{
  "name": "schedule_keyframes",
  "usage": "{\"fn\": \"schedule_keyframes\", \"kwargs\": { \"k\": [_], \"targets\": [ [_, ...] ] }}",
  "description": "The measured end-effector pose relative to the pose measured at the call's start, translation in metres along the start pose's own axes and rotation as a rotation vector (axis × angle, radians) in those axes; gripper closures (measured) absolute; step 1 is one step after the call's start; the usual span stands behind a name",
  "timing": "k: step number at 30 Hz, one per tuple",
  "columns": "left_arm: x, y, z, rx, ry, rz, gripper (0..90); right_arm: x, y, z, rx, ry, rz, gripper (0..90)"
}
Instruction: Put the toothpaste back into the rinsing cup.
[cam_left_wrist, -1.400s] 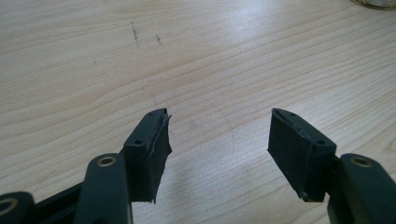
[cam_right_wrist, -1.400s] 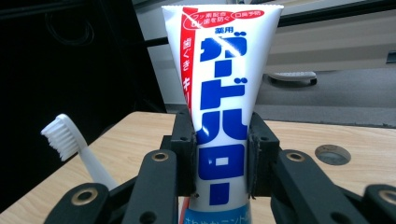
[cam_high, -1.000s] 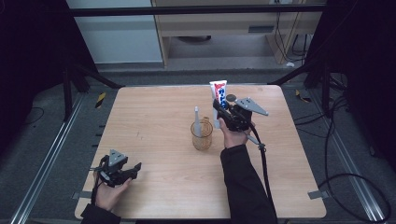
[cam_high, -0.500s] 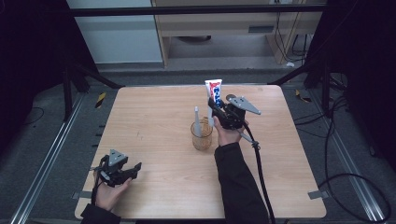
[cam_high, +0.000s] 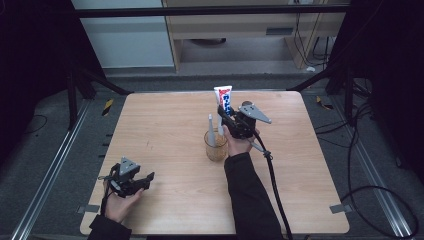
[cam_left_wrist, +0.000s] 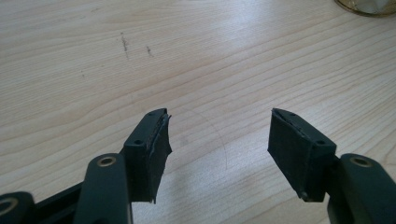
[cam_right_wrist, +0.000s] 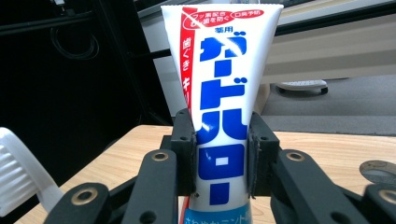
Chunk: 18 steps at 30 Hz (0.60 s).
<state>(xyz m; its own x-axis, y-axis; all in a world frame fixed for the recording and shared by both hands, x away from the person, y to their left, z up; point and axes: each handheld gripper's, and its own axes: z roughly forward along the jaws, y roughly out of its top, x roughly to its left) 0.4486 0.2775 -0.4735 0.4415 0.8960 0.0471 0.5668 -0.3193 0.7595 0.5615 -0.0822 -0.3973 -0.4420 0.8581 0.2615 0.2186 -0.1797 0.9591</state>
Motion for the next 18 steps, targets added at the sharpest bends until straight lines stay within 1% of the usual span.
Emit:
{"fn": "schedule_keyframes", "kwargs": {
  "k": [2, 5, 10, 16, 18],
  "targets": [
    [0.000, 0.001, 0.001, 0.001, -0.002, 0.000, 37.4, 0.001, -0.002, 0.002, 0.004, 0.000, 0.004, 69.8],
    [0.000, 0.001, 0.001, 0.000, -0.002, 0.001, 37.4, 0.002, -0.005, 0.005, 0.014, 0.002, -0.003, 69.8],
    [0.000, 0.000, 0.000, -0.001, 0.000, 0.001, 37.4, 0.004, -0.012, 0.010, 0.036, -0.004, -0.025, 69.6],
    [0.000, 0.000, 0.000, 0.000, 0.000, 0.001, 37.4, 0.003, -0.018, 0.012, 0.056, -0.004, -0.015, 69.4],
    [0.000, 0.000, 0.001, 0.002, 0.001, 0.002, 37.4, 0.002, -0.020, 0.012, 0.067, -0.005, -0.020, 69.3]
  ]
}}
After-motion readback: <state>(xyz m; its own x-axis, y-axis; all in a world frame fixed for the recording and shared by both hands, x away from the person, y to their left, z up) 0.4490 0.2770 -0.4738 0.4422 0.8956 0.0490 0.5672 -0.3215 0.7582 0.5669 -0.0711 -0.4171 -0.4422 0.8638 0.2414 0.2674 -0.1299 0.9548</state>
